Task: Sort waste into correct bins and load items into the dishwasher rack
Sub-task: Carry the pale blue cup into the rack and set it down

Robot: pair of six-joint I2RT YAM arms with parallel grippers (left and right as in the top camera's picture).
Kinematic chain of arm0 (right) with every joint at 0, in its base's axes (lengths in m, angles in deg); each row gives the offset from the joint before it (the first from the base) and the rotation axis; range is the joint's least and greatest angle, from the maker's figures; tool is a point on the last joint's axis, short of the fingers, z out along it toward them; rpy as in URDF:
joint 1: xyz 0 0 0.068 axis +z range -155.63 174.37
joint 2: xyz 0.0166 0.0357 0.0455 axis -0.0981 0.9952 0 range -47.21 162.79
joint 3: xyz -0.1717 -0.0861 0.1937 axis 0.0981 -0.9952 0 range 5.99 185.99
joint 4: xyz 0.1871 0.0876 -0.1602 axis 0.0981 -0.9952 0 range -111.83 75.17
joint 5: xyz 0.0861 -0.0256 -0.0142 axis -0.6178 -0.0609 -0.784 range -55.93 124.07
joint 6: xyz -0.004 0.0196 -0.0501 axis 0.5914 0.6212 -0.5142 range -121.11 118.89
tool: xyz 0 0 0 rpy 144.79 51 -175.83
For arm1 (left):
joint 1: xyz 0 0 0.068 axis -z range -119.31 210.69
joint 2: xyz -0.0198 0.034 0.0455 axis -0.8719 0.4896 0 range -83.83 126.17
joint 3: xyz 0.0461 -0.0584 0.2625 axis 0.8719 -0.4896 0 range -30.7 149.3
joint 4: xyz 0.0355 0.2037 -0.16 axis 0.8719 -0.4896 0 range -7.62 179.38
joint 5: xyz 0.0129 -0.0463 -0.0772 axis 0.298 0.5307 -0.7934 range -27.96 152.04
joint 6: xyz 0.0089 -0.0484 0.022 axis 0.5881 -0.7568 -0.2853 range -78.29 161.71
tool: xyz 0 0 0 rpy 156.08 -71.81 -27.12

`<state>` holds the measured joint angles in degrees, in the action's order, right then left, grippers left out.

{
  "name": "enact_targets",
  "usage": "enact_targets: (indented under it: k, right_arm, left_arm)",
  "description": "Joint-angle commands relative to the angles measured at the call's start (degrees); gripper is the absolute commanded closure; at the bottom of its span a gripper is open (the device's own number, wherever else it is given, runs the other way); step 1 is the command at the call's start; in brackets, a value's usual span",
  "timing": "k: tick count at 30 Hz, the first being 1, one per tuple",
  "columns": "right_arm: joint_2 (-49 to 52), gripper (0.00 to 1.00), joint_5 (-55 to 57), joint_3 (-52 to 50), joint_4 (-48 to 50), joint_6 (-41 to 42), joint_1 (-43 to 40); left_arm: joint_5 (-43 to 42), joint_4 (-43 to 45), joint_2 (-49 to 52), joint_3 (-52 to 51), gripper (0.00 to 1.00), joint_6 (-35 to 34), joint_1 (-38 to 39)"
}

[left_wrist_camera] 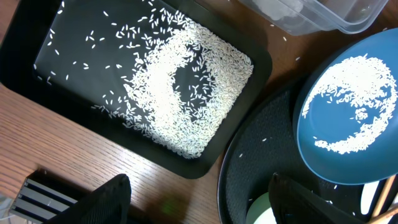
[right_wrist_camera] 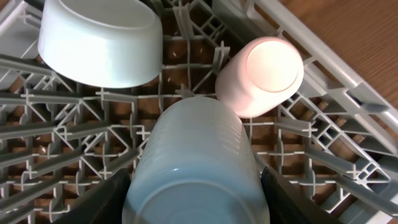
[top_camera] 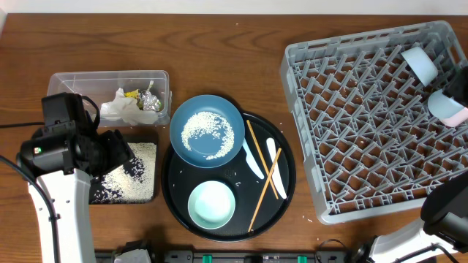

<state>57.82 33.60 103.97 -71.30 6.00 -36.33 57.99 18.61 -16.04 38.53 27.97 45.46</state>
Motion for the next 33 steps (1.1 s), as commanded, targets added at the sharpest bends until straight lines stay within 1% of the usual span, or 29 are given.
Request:
enact_targets:
  k: [1,11,22,33]
  right_arm:
    - [0.13,0.76,-0.61,-1.86,-0.09,0.55,0.55]
    - [0.13,0.76,-1.11,-9.68,5.09,0.55,1.01]
    - [-0.48,0.76,-1.73,-9.62,5.77,0.55,1.60]
    - [-5.81,0.76,-3.21,-7.17,4.37,0.55,1.97]
  left_arm:
    - [0.66,-0.35,0.33,-0.50,0.27,-0.55,-0.24]
    - [0.66,-0.35,0.33,-0.50,0.28,-0.55,-0.24]
    - [0.66,-0.37,0.33,-0.50,0.27,-0.55,-0.24]
    - [0.66,-0.35,0.33,-0.50,0.28,-0.55,-0.24]
